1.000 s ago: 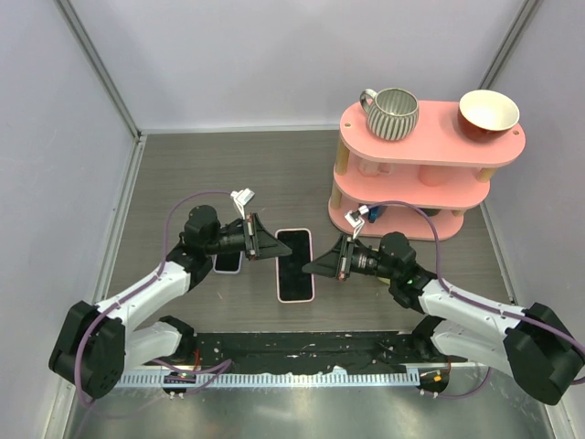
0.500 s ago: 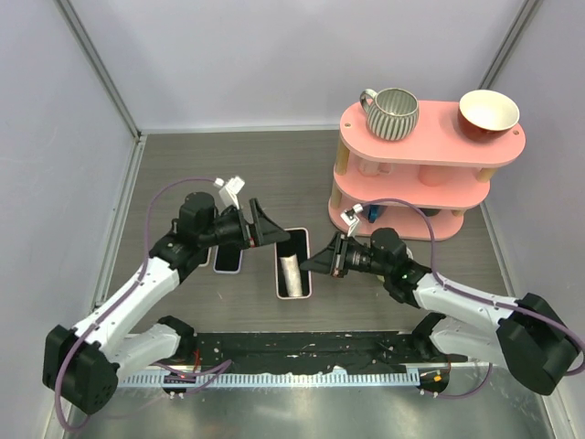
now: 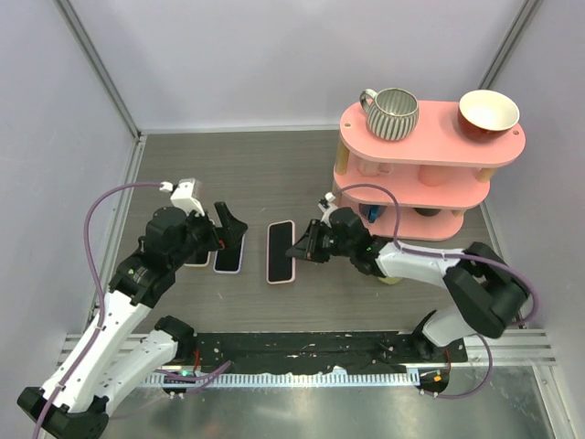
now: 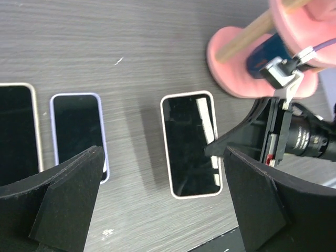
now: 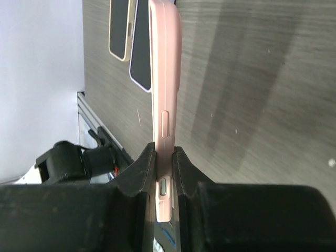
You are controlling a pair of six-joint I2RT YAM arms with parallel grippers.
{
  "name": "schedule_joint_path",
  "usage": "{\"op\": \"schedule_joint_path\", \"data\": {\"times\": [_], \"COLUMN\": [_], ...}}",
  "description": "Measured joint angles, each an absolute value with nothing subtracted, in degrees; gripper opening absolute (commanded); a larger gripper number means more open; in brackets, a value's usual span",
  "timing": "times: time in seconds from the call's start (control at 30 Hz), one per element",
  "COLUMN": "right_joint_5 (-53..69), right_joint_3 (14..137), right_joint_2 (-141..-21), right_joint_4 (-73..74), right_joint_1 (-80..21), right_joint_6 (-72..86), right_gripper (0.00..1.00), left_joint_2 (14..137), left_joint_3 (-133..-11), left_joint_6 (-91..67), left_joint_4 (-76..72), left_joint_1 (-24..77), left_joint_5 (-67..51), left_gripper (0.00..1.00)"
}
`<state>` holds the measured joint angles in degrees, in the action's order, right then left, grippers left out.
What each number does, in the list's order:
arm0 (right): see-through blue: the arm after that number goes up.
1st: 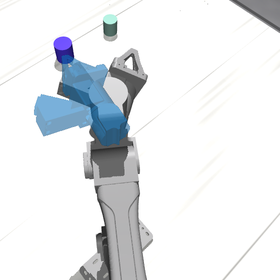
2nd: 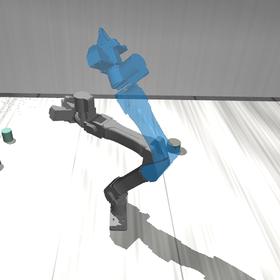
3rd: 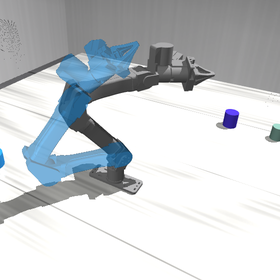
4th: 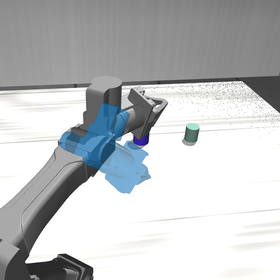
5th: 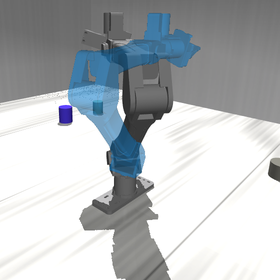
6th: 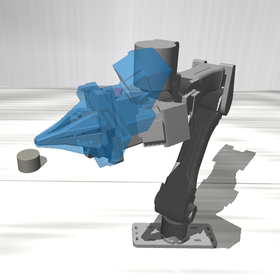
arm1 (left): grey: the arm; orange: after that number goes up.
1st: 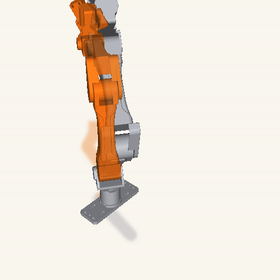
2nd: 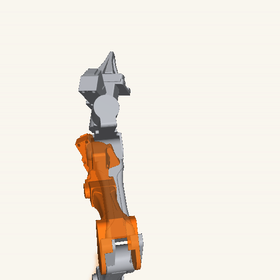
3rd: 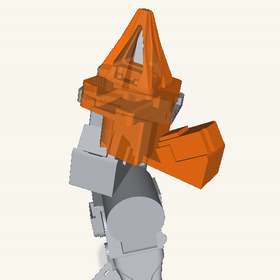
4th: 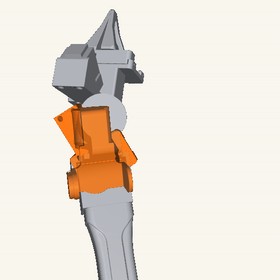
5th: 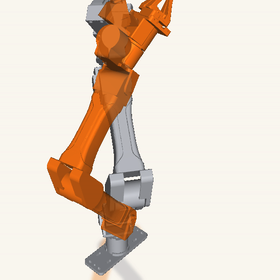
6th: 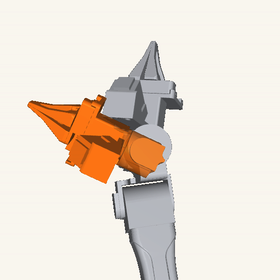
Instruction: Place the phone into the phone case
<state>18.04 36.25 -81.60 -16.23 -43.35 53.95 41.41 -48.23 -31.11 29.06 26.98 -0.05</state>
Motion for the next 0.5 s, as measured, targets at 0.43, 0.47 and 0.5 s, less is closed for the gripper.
{"op": "schedule_joint_path", "data": {"times": [0.43, 0.47, 0.5], "right_joint_5": [16.8, 16.8, 16.8], "right_joint_3": [47.3, 47.3, 47.3], "right_joint_2": [-104.1, -104.6, -104.8], "right_joint_4": [-24.1, -24.7, -25.2], "right_joint_1": [-44.5, -44.5, -44.5], "right_joint_6": [58.7, 59.1, 59.2], "right_gripper": [0.08, 0.1, 0.11], "left_joint_2": [41.1, 41.2, 41.2], "left_joint_3": [-47.0, -47.0, -47.0], "left_joint_6": [-28.3, -28.2, -28.1], "left_joint_4": [33.8, 34.1, 34.4], "left_joint_1": [27.0, 27.0, 27.0], "left_joint_5": [5.0, 5.1, 5.1], "left_gripper": [1.0, 1.0, 1.0]}}
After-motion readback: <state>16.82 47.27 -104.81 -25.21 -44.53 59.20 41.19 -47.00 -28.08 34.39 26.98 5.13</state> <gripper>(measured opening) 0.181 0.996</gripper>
